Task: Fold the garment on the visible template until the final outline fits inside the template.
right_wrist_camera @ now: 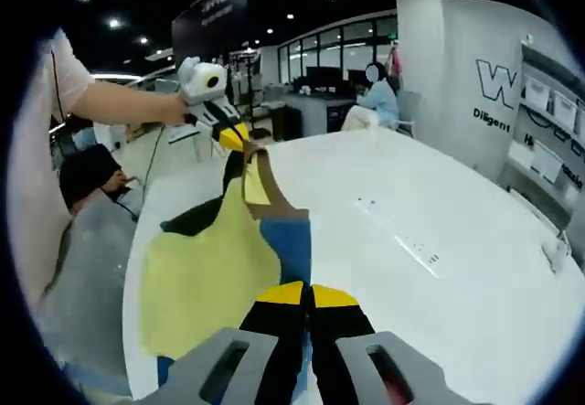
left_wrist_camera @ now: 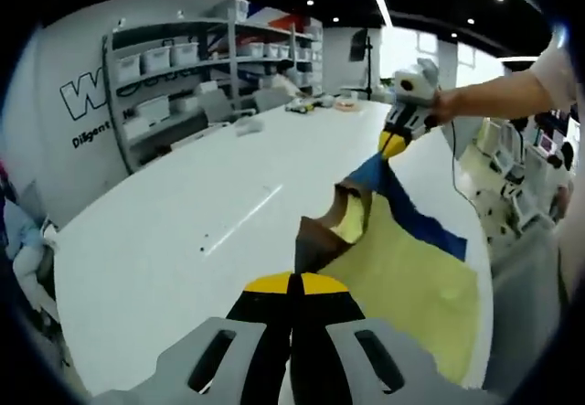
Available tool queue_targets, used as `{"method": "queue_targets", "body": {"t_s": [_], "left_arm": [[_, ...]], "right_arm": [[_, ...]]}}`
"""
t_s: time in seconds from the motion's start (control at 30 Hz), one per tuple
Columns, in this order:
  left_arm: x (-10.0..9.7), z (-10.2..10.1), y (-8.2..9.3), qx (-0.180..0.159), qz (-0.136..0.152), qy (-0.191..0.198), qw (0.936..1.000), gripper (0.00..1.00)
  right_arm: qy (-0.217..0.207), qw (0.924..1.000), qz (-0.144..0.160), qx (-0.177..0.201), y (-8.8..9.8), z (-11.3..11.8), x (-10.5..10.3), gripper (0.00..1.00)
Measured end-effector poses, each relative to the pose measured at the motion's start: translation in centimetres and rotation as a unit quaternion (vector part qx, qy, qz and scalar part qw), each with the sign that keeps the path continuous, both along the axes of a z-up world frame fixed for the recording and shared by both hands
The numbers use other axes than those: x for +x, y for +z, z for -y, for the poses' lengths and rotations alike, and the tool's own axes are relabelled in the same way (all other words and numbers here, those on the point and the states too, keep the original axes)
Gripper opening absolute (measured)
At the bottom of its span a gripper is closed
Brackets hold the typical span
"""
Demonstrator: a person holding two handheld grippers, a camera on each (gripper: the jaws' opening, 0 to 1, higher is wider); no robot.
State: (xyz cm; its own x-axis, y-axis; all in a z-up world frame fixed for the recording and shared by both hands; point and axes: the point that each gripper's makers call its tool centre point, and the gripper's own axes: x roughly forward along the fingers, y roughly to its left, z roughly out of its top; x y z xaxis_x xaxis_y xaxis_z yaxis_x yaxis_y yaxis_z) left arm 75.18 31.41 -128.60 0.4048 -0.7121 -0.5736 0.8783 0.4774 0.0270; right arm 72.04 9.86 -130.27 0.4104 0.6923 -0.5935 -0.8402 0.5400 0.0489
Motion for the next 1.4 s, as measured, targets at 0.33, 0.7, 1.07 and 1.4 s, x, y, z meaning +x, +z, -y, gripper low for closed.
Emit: {"method": "queue_targets", "body": {"t_s": [0.33,0.7,1.07,1.4], "left_arm": [[5.3,-1.0,-5.3,0.045,-0.023,0.057,0.9971,0.01],[8.1,-2.4,-6.4,0.058,-0.007,0.124,0.9905,0.05],[-0.2,-4.4,-5.1,0.017,-0.029,0.095,0.9949,0.19],[-12.7,-11.1,-8.1,-0.004,-0.101,0.138,0.9853,0.35]], "right_arm": [[-0.059,0.9969,-0.008,-0.051,-6.2,0.9,6.4,0.0],[-0.12,0.9873,0.012,-0.103,-8.0,1.2,8.9,0.01],[-0.058,0.9952,0.025,-0.075,-8.0,-1.9,-0.6,0.06],[0.015,0.9987,0.027,-0.041,-7.9,-6.9,-12.8,0.18]]}}
